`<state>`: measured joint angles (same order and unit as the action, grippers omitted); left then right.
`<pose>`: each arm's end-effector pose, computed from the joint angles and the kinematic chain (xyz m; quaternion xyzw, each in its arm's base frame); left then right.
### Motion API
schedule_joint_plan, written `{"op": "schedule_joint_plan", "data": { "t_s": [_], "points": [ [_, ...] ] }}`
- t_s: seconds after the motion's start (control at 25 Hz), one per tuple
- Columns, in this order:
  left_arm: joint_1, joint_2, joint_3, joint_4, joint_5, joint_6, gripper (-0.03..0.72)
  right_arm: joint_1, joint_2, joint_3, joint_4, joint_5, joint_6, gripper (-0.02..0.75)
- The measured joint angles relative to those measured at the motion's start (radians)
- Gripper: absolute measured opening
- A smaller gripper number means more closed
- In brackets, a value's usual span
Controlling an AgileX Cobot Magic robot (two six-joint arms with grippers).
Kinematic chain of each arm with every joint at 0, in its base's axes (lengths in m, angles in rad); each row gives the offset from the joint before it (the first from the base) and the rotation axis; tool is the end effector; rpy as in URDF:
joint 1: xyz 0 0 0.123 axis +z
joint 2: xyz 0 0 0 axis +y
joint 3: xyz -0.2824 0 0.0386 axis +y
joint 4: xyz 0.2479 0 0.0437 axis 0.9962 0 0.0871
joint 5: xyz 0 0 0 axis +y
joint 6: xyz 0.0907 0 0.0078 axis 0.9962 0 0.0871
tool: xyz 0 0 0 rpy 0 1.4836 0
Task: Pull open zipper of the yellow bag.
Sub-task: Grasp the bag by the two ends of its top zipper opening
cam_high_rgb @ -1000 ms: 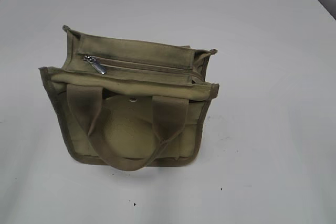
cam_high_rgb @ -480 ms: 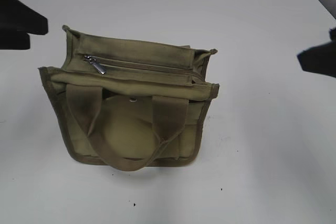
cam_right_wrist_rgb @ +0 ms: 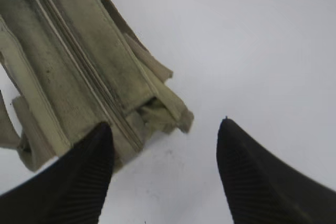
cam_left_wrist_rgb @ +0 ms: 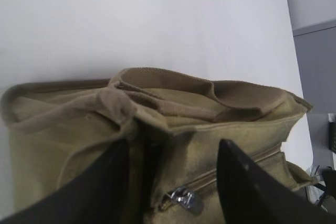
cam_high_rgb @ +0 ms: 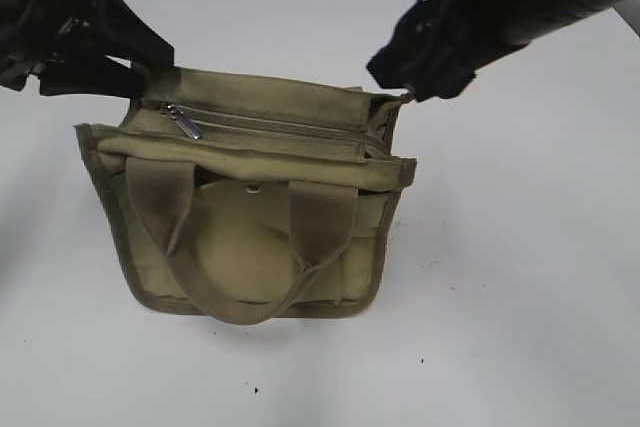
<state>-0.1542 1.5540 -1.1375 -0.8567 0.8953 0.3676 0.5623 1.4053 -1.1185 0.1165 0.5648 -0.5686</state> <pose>0.3049 -0.1018 0.2832 0.0379 0.9173 -0.3453 0.1946 0.2570 0.1687 0.3169 -0.4641 0.7930 0.0467 0.3918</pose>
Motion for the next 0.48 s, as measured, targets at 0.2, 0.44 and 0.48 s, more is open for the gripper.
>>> {"op": "schedule_joint_plan", "data": {
  "t_s": [0.2, 0.44, 0.48],
  "points": [
    [-0.032, 0.057, -0.037, -0.003, 0.008, 0.0, 0.415, 0.063, 0.125, -0.089, 0.001, -0.051, -0.002, 0.487],
    [-0.037, 0.061, -0.047, -0.01, -0.01, 0.0, 0.235, 0.122, 0.222, -0.168, 0.0, -0.066, -0.039, 0.487],
    [-0.037, 0.061, -0.047, -0.011, -0.007, 0.0, 0.199, 0.134, 0.231, -0.172, 0.0, -0.072, -0.059, 0.487]
  ]
}}
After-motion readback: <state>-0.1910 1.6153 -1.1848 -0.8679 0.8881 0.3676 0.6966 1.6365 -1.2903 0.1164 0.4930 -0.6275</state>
